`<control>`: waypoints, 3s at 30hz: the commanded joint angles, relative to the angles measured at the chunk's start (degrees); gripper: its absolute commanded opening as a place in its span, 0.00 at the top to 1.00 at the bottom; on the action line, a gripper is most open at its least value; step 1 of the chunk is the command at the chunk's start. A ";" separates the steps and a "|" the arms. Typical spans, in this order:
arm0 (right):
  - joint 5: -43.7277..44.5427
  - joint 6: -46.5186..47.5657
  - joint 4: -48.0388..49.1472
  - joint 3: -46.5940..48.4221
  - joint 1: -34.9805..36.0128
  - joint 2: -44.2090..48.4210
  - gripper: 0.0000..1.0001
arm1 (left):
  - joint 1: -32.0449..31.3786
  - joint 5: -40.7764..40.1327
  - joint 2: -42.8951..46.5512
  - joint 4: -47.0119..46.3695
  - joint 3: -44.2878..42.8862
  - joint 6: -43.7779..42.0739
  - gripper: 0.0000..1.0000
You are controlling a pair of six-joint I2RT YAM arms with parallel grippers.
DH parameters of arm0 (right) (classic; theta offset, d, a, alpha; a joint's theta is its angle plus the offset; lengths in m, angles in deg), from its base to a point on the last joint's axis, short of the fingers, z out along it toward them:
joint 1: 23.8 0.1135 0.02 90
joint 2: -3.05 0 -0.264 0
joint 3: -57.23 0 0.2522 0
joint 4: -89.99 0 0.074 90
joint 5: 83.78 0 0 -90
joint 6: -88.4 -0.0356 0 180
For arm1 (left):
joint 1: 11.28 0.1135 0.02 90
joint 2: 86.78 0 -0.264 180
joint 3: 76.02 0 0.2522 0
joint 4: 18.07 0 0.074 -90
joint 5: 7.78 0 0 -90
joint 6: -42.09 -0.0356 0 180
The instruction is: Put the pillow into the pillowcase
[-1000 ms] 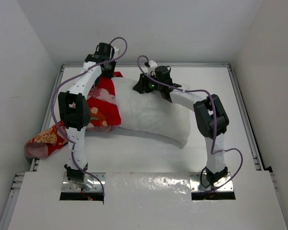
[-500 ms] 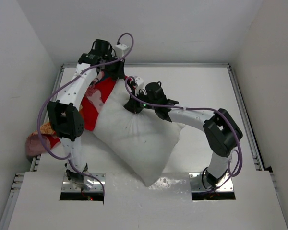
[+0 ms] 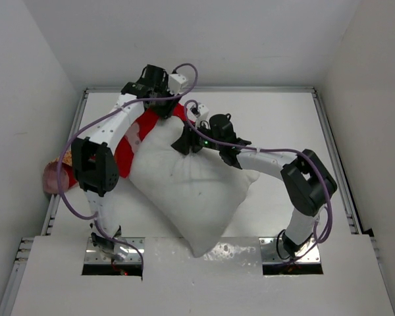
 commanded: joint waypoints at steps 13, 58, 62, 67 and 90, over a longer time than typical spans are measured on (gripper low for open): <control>3.32 -0.06 -4.48 8.10 -4.66 -2.50 0.07 | -0.77 -20.41 1.84 -1.07 -7.41 6.82 0.76; 49.43 -25.75 24.24 1.62 -8.78 -11.47 0.98 | -10.88 35.69 9.22 12.66 4.51 -14.37 1.00; 34.66 -23.10 21.98 -4.62 -12.04 -6.75 0.34 | -7.98 28.22 10.97 9.75 3.38 -9.71 0.47; 30.32 -6.60 5.04 -5.34 -14.15 1.79 0.01 | 1.50 20.40 13.97 7.46 2.13 -3.30 0.06; 31.98 22.18 -21.72 9.52 12.21 2.61 0.01 | 9.43 -11.01 6.86 -22.23 28.33 4.80 0.24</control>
